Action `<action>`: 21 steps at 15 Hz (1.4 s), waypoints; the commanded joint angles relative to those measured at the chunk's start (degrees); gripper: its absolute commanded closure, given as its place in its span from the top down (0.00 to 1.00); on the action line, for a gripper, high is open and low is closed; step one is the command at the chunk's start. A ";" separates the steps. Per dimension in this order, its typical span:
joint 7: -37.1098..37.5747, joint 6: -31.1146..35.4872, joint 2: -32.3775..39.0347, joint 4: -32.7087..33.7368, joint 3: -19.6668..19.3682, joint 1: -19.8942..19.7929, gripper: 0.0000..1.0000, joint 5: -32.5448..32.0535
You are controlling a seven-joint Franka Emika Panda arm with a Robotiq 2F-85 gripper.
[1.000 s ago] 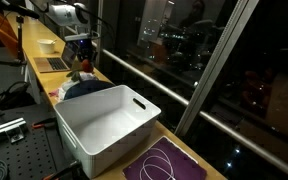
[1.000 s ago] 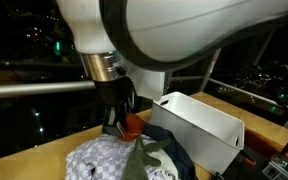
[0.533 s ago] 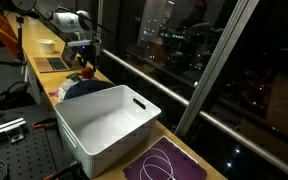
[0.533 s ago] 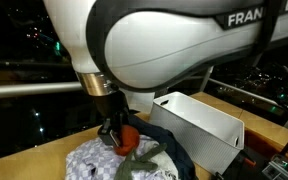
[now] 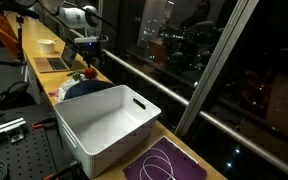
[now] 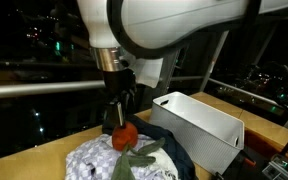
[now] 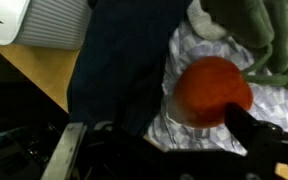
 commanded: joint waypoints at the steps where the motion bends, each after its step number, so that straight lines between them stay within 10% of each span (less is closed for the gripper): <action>1: -4.89 1.42 -4.14 -4.27 1.53 -3.64 1.00 2.40; 21: -7.58 0.55 -3.06 -3.22 1.34 -4.49 1.00 3.34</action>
